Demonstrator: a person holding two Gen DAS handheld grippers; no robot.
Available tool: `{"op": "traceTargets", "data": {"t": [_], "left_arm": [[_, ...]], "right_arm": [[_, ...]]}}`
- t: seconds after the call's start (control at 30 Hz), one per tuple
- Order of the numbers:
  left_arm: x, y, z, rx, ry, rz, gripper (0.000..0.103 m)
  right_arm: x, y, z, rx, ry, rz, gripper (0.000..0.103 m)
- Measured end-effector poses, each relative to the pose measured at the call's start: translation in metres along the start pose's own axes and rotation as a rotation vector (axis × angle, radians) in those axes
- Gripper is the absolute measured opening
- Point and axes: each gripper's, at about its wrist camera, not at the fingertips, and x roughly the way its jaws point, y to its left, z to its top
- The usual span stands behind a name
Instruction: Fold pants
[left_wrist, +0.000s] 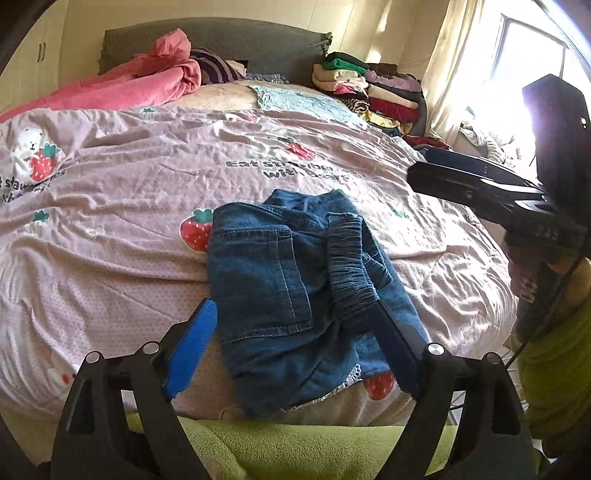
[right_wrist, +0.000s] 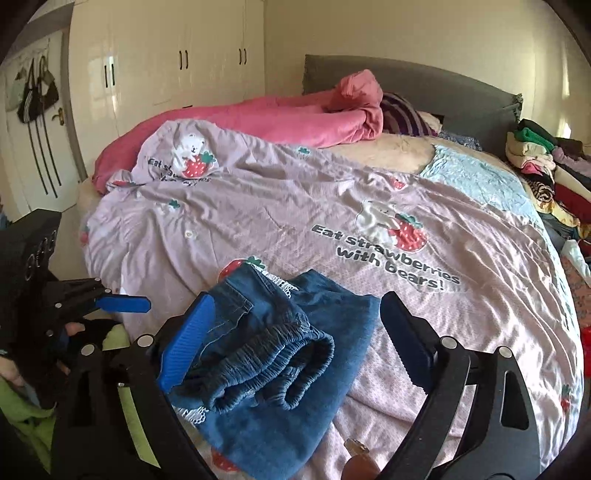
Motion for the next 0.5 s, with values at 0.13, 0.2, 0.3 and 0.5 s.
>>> {"op": "traceTargets", "data": {"t": [0.13,0.2,0.3,0.5], "left_arm": [[-0.005,-0.001,0.002,0.004,-0.013,0.005,0.084],[-0.008,-0.002,0.002,0.006,-0.019,0.008,0.084],[-0.012,-0.002,0.004,0.005,-0.026,0.012,0.084],[-0.02,-0.001,0.006,0.001,-0.042,0.03,0.098]], "right_arm": [[-0.012,-0.003,0.0,0.013,-0.026,-0.016,0.087],[-0.017,-0.004,-0.001,0.021,-0.036,-0.024,0.088],[-0.023,-0.006,-0.003,0.033,-0.046,-0.029,0.088],[-0.031,-0.007,-0.007,0.047,-0.049,-0.023,0.088]]}}
